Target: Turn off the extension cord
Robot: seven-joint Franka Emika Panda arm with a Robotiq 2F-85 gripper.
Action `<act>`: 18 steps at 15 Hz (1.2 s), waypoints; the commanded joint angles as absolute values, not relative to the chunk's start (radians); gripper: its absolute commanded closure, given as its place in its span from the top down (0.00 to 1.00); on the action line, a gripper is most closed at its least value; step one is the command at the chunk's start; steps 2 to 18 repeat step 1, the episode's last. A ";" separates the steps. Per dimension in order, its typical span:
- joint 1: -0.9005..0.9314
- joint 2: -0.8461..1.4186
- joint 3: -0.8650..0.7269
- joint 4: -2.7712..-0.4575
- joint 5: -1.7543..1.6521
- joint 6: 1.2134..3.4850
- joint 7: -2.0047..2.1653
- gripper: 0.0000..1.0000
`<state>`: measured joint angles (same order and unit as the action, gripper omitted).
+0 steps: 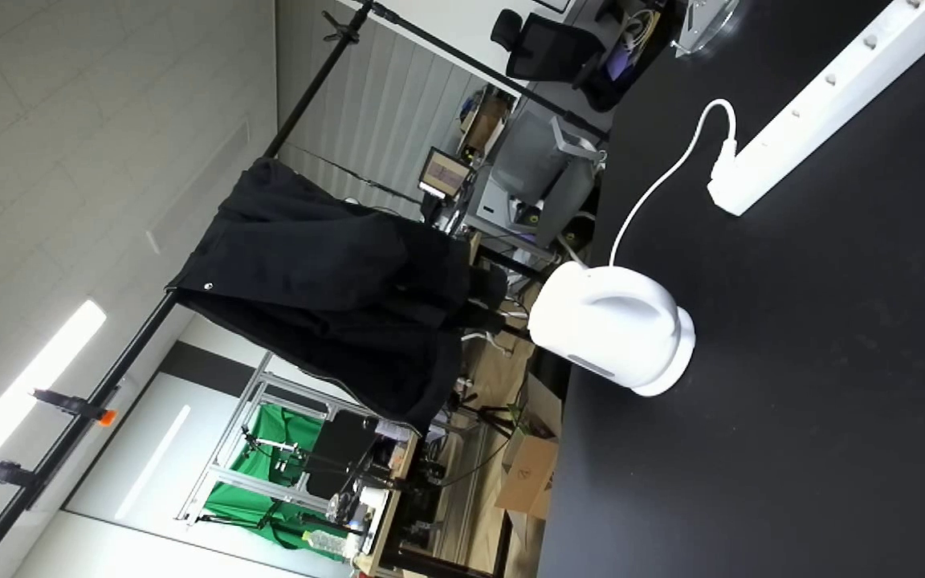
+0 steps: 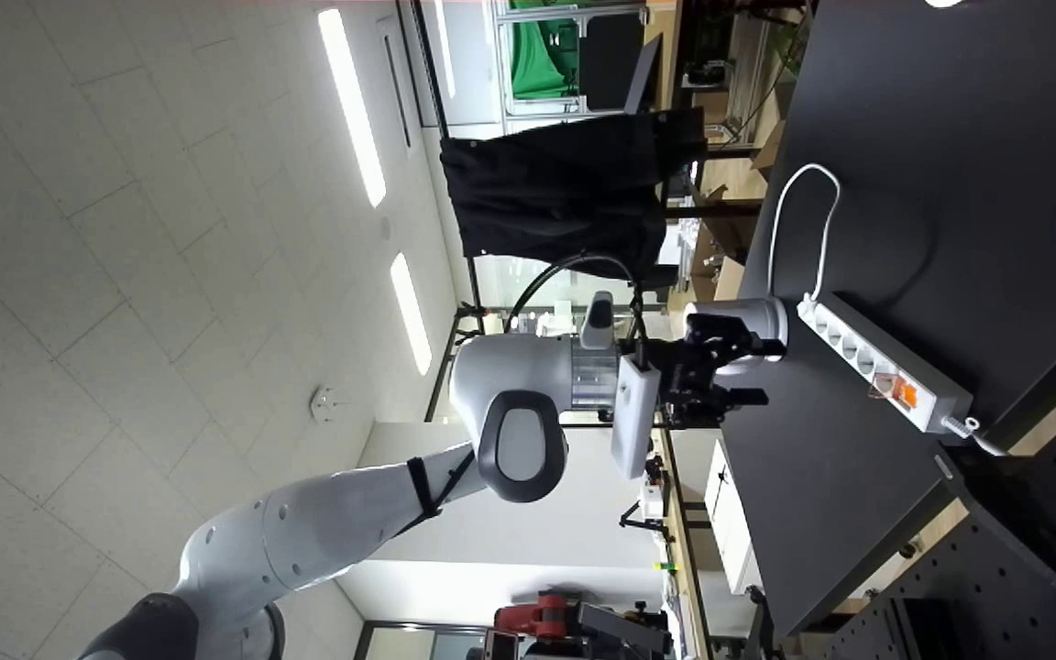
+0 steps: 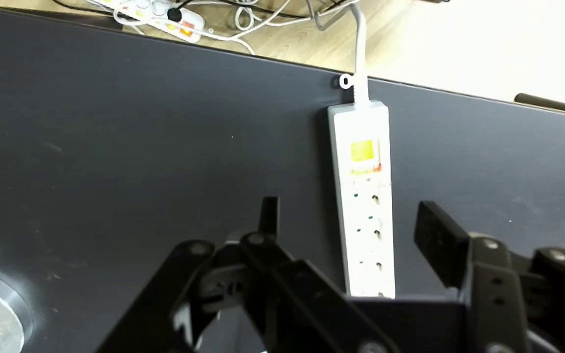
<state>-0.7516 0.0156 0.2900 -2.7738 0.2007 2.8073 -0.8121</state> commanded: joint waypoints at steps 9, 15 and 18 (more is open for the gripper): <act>-0.600 0.014 0.140 -2.773 0.203 2.806 -0.813 0.74; -0.600 0.014 0.140 -2.773 0.203 2.806 -0.813 0.74; -0.600 0.014 0.140 -2.773 0.203 2.806 -0.813 0.74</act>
